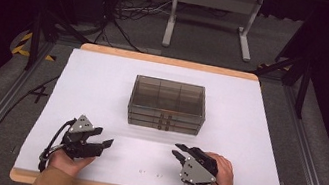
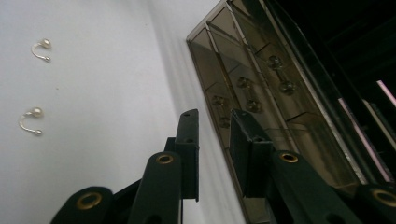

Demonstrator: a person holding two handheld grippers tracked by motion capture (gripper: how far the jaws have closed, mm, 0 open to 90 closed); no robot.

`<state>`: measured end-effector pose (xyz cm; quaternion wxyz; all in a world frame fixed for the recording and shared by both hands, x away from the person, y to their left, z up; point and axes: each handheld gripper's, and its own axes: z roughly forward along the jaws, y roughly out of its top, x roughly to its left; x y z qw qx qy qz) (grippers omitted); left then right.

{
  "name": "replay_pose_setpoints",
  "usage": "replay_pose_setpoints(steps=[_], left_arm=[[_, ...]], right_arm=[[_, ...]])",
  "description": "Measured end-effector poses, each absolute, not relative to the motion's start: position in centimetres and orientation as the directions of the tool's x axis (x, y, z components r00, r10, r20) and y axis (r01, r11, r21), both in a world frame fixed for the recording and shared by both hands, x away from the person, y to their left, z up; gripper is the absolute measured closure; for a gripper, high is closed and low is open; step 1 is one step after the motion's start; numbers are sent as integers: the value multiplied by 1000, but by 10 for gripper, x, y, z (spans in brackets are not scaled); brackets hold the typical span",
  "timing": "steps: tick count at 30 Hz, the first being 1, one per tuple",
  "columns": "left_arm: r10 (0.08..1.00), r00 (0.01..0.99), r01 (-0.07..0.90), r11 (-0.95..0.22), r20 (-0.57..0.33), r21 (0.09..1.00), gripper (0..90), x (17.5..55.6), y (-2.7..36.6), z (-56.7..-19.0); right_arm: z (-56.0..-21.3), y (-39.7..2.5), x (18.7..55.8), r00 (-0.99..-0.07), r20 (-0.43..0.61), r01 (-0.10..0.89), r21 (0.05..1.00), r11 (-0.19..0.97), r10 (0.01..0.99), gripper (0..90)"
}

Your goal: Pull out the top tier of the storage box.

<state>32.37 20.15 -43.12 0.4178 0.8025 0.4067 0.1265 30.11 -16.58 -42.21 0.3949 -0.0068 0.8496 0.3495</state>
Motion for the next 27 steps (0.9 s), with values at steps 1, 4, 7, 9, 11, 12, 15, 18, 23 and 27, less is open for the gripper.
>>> replay_pose_setpoints(steps=[1,4,7,9,11,12,15,18,23,27], left_arm=[[758,637,547,-320,-137,773,406,324,201,-431],[759,637,547,-320,-137,774,401,324,201,-431],[760,635,547,-319,-136,774,392,324,201,-431],[766,629,551,-315,-137,773,378,324,201,-432],[769,623,551,-305,-140,777,366,324,202,-432],[771,621,551,-302,-141,778,360,324,202,-432],[773,619,551,-301,-140,779,352,324,202,-432],[774,618,550,-300,-138,780,348,324,202,-432],[775,617,549,-300,-137,780,343,324,203,-432],[775,618,547,-301,-135,781,344,324,203,-432]], right_arm=[[-422,-166,300,-674,-690,-294,579,760,264,731],[-423,-165,298,-634,-731,-311,539,783,252,729],[-423,-165,298,-614,-751,-321,520,792,244,727],[-424,-164,297,-593,-770,-328,498,803,236,724],[-424,-163,296,-574,-787,-333,477,814,227,723],[-424,-163,295,-561,-797,-336,467,818,224,720],[-424,-162,294,-528,-823,-343,434,833,211,714],[-425,-161,293,-506,-838,-344,413,843,204,707],[-424,-159,291,-477,-856,-350,394,850,200,695],[-424,-158,290,-453,-870,-352,375,857,194,691]])
